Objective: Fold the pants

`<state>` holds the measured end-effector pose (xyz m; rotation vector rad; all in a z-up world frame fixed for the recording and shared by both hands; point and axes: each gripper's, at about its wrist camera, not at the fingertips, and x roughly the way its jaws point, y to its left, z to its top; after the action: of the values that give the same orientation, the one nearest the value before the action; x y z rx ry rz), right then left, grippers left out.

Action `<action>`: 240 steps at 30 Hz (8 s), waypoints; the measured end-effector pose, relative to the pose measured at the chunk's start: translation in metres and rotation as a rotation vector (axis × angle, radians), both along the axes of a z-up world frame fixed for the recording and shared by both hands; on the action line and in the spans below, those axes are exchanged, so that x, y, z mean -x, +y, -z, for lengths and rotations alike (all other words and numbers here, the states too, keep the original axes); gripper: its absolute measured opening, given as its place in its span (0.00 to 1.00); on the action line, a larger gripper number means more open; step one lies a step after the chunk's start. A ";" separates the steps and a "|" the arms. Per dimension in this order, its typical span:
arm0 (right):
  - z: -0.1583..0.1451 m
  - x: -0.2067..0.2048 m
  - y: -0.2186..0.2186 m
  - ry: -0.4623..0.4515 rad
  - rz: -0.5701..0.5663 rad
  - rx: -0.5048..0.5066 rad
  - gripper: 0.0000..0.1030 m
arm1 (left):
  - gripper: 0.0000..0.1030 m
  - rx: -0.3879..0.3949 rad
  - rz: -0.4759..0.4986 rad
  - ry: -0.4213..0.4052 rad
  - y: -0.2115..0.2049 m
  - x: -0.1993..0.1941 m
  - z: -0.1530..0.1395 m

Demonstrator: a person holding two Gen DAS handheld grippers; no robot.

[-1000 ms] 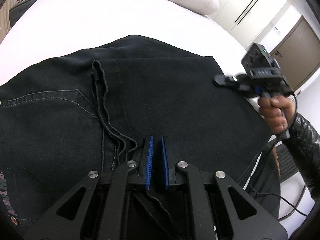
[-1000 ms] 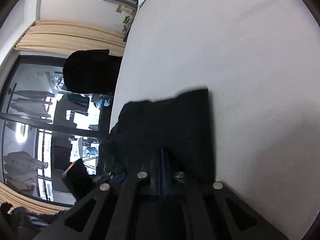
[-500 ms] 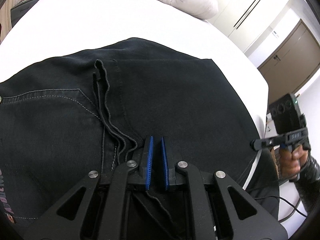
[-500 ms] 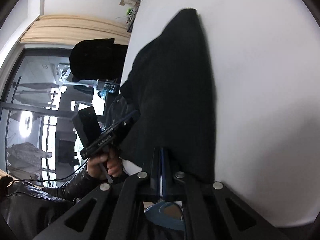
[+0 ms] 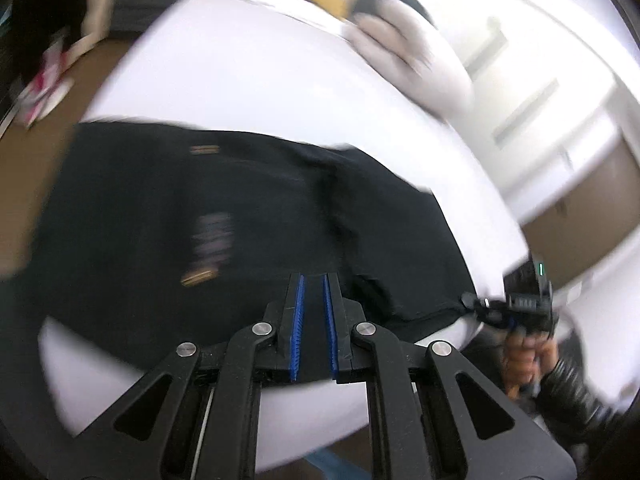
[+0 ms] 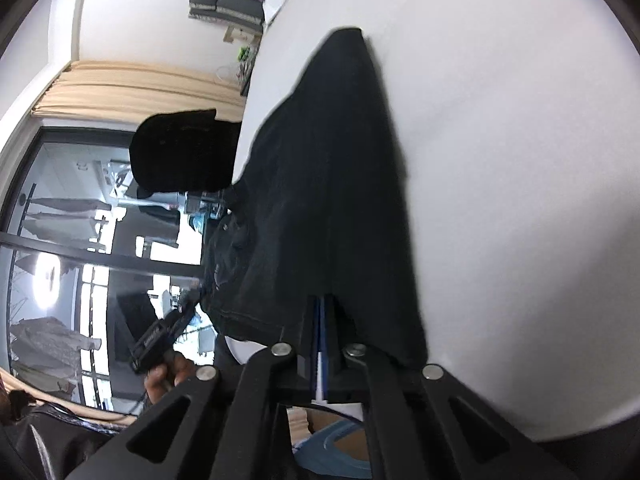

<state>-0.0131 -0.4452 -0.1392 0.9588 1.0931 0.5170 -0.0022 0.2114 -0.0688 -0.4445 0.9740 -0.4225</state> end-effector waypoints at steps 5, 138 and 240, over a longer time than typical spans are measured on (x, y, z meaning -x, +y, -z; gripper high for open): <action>-0.034 0.006 0.031 -0.103 0.002 -0.067 0.22 | 0.64 0.170 -0.319 0.024 0.101 0.041 0.004; -0.033 -0.082 -0.049 -0.005 -0.018 0.157 0.36 | 0.17 -0.209 0.764 -0.190 -0.428 -0.063 -0.035; 0.010 -0.307 0.077 -0.057 -0.043 0.080 0.36 | 0.41 0.056 0.137 0.110 -0.079 -0.385 0.072</action>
<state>0.2941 -0.3684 -0.1493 0.8481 1.0773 0.5287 0.3828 0.1325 -0.1411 -0.4572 1.1053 -0.5549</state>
